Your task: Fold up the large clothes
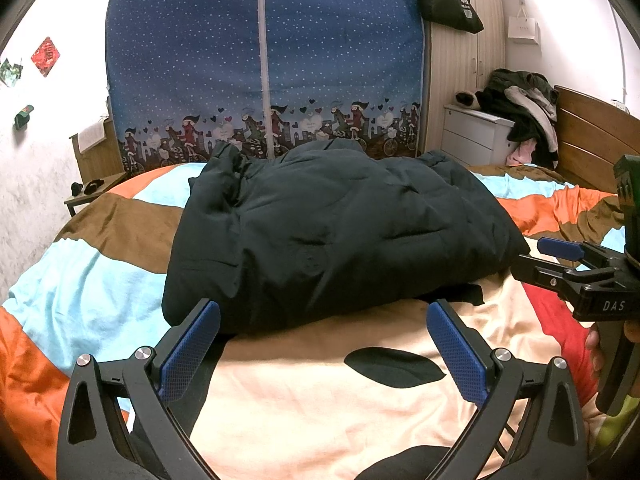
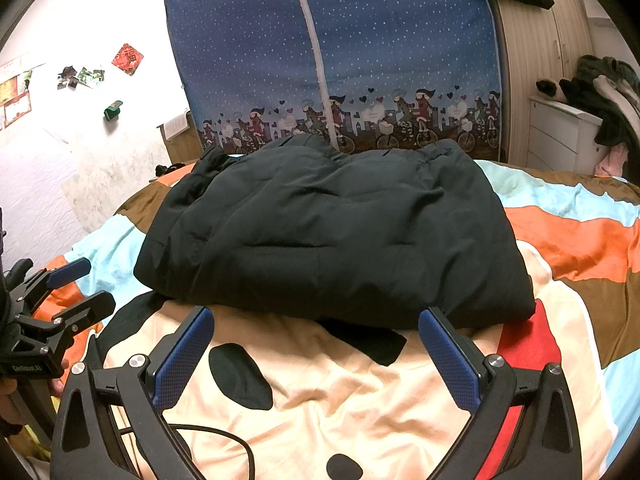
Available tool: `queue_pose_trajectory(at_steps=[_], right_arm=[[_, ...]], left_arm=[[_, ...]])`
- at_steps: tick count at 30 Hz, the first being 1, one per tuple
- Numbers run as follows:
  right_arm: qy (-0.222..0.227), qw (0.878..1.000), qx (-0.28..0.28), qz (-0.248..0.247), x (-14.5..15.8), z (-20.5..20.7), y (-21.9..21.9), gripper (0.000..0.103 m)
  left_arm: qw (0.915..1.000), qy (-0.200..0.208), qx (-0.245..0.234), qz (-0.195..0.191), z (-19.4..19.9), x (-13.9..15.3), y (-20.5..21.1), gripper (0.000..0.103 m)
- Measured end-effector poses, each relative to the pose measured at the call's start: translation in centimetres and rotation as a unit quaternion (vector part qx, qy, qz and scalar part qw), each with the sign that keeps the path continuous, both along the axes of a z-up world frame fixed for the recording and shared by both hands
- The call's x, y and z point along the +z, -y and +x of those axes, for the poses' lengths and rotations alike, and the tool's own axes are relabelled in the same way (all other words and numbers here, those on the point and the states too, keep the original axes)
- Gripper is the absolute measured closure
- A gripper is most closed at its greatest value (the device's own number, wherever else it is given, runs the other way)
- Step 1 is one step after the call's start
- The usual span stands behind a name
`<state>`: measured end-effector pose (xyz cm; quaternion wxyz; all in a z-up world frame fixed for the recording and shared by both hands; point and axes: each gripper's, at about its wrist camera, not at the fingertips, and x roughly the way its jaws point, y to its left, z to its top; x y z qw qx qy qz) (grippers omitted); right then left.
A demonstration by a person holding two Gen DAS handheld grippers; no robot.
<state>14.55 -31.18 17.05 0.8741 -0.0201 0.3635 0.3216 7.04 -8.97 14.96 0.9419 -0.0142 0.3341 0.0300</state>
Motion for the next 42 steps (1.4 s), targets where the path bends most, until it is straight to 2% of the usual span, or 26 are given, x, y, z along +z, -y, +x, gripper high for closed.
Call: queue_pose_trajectory(at_steps=[22,25,33,38,42], right_arm=[[-0.004,1.0,-0.002,-0.002,-0.5,-0.8,-0.4,0.0],[-0.004,1.0,-0.002,-0.002,-0.5,-1.0,-0.4,0.0],[-0.006,1.0,-0.002,-0.002,-0.5,-0.9,-0.4,0.0],[-0.008,1.0,0.0,-0.005,-0.8,-1.6,-0.6,0.0],[-0.008,1.0,0.0,-0.006,-0.9,-2.0,-0.6,0.0]], left_arm=[[1.0,-0.006,0.001,-0.002,0.1,-0.2,0.2,0.002],[0.9991,-0.014,0.032,0.023,-0.2,-0.6,0.5,0.002],[0.9967,-0.019,0.073,0.032,-1.1,-0.9,0.2,0.002],[0.997,-0.039,0.062,0.028,-0.5,-0.8,0.3,0.002],[0.9972,-0.037,0.056,0.032,-0.4,-0.6,0.4,0.002]])
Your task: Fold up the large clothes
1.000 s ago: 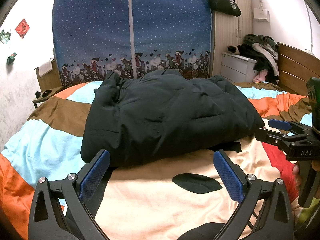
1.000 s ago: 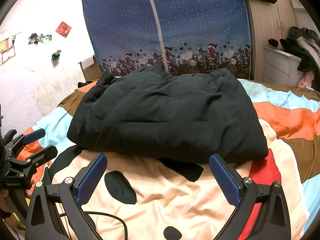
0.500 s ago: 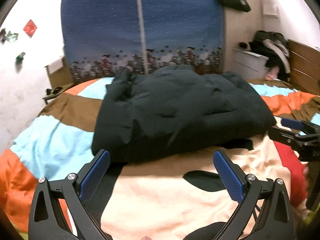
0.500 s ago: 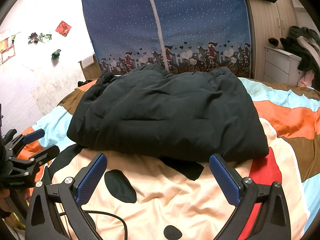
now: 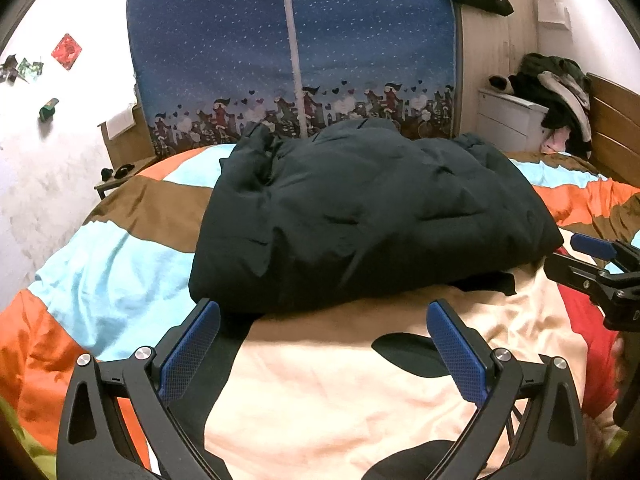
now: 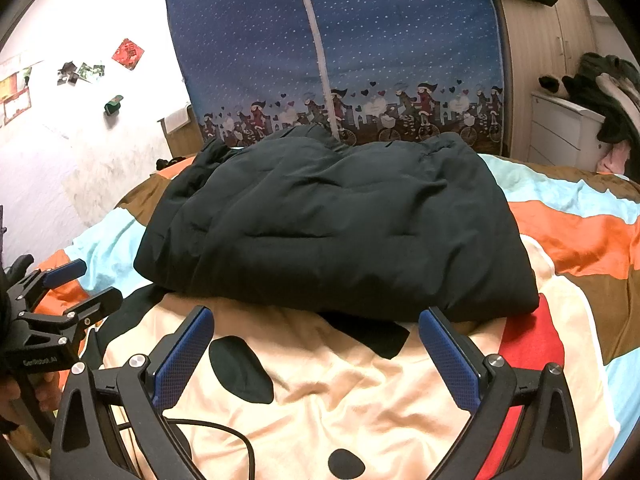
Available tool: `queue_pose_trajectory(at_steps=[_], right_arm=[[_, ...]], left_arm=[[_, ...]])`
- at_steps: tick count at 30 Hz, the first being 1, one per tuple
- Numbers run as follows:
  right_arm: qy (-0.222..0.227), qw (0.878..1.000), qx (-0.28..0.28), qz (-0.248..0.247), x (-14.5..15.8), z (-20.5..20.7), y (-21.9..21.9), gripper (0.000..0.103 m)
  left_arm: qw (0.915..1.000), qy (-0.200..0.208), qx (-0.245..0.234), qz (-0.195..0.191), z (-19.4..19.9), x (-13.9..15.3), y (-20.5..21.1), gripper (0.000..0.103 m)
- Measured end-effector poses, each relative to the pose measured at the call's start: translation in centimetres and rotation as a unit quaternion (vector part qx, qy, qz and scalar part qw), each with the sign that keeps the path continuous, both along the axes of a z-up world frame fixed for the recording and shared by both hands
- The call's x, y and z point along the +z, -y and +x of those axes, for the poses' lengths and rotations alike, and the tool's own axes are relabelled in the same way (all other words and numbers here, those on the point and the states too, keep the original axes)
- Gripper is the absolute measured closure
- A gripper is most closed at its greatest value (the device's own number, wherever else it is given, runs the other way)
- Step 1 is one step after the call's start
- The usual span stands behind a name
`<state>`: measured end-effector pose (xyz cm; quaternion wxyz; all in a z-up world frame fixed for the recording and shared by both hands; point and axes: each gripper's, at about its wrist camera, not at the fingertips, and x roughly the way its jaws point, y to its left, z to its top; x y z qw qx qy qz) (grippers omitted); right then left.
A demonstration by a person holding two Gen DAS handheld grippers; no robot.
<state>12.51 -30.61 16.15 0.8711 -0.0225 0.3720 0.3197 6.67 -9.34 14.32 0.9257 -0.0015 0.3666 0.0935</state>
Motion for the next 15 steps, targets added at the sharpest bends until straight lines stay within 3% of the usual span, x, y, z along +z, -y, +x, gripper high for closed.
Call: queue_pose_trajectory(at_steps=[15], right_arm=[[-0.007,1.0,0.0,-0.002,0.13,-0.22,-0.19,0.0]], left_arm=[[0.9998,0.0,-0.017,0.014,0.1,0.11,0.14,0.002]])
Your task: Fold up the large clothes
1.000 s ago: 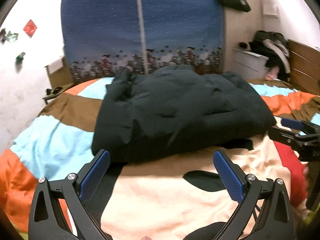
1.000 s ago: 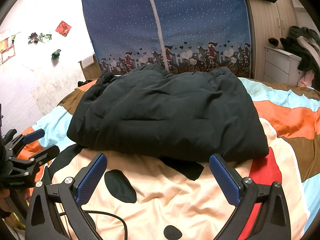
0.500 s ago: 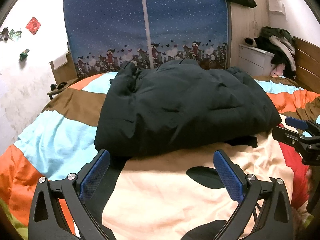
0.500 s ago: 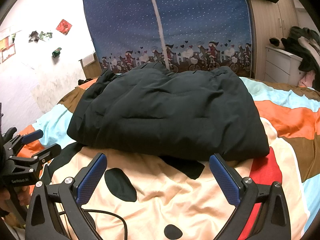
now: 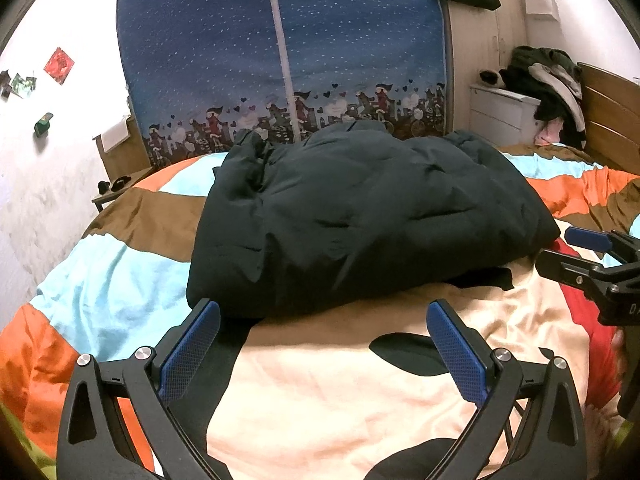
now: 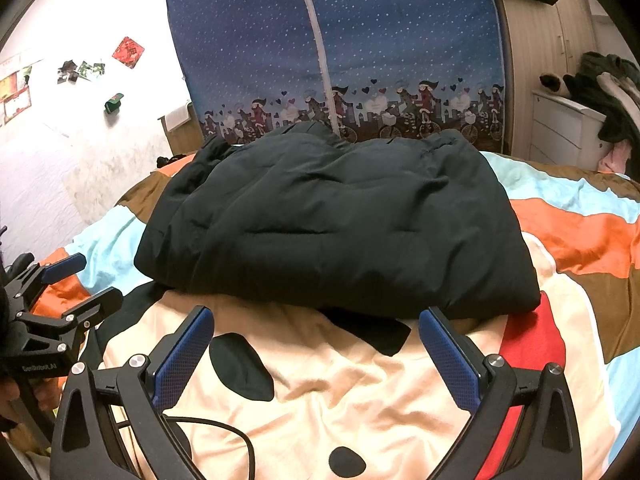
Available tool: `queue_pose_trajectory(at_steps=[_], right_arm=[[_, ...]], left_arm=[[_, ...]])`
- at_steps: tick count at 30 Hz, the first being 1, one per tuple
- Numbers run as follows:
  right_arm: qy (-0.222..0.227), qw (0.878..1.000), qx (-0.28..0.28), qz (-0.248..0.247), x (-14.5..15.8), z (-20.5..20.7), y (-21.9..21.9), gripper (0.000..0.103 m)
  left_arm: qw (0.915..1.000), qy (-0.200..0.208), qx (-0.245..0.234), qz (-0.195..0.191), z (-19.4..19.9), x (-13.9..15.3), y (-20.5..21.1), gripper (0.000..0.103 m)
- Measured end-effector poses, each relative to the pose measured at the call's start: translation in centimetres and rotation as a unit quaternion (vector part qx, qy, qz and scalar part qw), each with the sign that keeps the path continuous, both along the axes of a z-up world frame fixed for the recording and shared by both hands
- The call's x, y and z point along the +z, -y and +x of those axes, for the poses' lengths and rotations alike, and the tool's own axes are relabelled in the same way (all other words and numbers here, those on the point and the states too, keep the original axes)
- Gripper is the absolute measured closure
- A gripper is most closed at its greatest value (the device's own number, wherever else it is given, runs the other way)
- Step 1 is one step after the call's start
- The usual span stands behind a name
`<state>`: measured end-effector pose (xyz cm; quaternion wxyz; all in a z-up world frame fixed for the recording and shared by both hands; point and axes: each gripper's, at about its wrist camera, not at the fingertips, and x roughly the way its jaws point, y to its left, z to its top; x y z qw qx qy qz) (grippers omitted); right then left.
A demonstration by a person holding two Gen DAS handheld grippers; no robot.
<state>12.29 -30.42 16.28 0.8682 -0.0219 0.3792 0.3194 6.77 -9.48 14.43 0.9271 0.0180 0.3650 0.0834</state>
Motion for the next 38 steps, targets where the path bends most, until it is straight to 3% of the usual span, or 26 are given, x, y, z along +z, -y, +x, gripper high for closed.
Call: queue_pose_trajectory(at_steps=[38], right_arm=[[-0.007,1.0,0.003,-0.002,-0.38,0.76,-0.02,0.0]], left_arm=[[1.0,-0.007,-0.002,0.002,0.13,-0.18,-0.44,0.002]])
